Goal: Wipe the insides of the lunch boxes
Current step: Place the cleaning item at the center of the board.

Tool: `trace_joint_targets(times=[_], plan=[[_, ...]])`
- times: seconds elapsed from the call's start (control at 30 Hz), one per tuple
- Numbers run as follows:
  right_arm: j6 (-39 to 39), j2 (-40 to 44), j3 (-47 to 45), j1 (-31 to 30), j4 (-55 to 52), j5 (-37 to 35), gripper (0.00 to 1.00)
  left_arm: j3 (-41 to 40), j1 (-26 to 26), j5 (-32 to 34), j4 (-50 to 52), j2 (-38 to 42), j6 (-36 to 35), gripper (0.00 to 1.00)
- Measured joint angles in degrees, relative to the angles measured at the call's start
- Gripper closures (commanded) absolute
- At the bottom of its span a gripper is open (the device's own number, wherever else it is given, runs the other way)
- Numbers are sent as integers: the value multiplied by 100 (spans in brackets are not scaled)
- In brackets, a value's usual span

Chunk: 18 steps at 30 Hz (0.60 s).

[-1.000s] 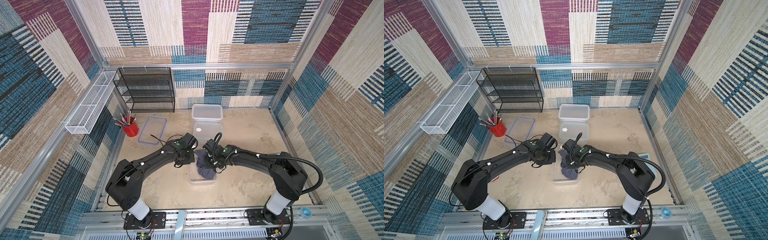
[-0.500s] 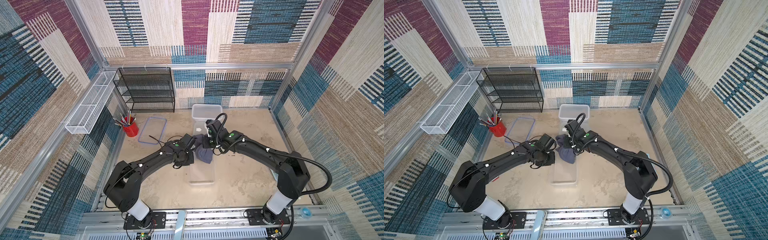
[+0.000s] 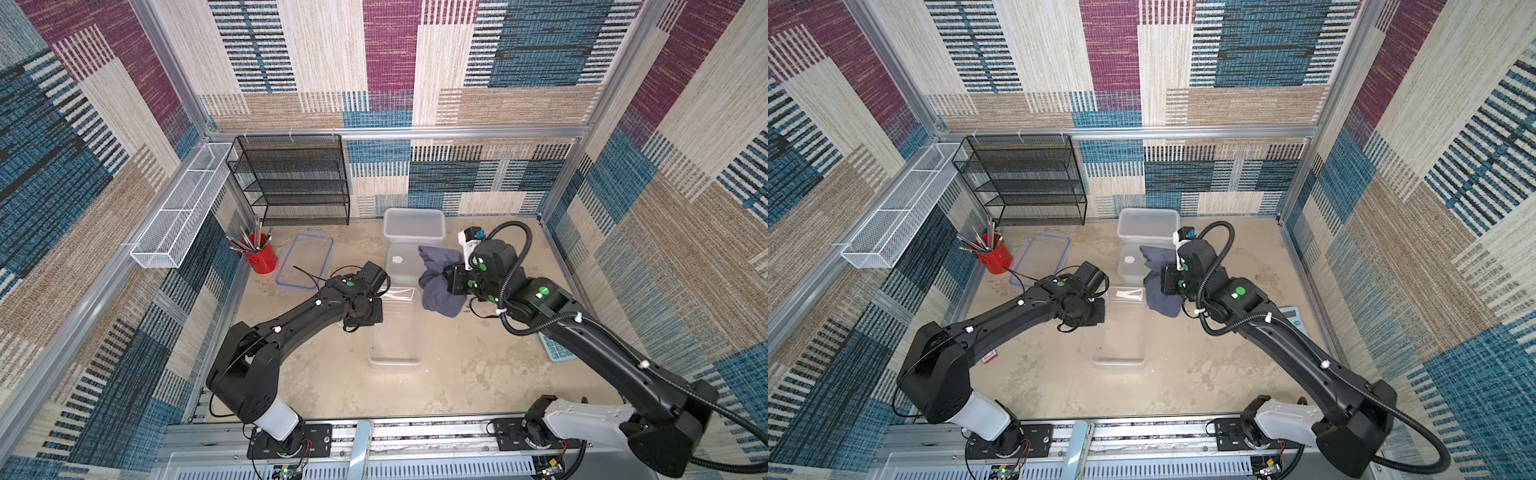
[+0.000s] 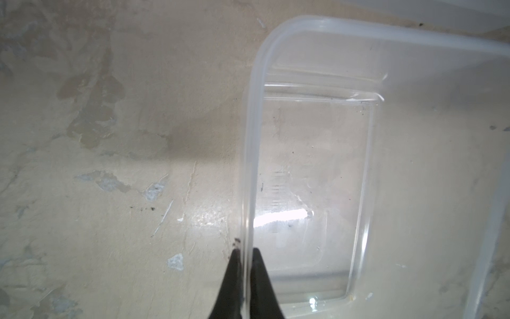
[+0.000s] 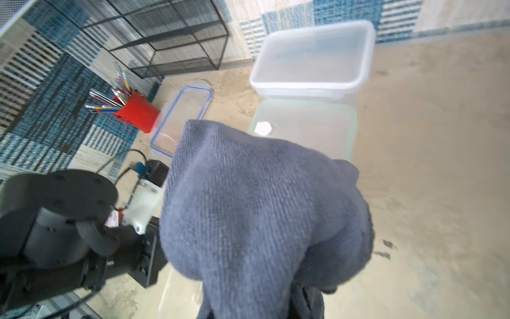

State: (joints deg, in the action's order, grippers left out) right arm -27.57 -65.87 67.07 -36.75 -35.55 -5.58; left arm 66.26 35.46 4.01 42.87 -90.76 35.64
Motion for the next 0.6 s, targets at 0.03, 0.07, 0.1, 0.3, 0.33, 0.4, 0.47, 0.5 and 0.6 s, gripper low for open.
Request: trace_joint_targets(times=[0.03,0.07,0.1,0.3,0.33,0.4,0.47,0.5,0.6], plan=[[-74,205,-186,39,-92,-55,96,4,-37,28,28,0,-31,100],[-111,376,-361,87,-173,-109,96,4,-87,31,55,7,-118,100],[-151,487,-490,129,-254,-146,96,4,-129,33,76,22,-127,100],[-278,680,-1102,640,-557,-227,94,-13,-391,151,168,221,-195,100],[-245,612,-1137,767,-553,-225,94,-22,-422,166,173,254,-225,100],[-114,391,-1158,1038,-538,-146,92,-46,-459,162,168,306,-247,100],[52,83,-1150,1294,-501,-142,92,-59,-490,162,186,341,-264,100],[151,-101,-1123,1421,-507,-142,91,-66,-505,162,186,356,-264,100],[431,-608,-979,1740,-518,-155,60,-87,-549,162,188,382,-280,100]])
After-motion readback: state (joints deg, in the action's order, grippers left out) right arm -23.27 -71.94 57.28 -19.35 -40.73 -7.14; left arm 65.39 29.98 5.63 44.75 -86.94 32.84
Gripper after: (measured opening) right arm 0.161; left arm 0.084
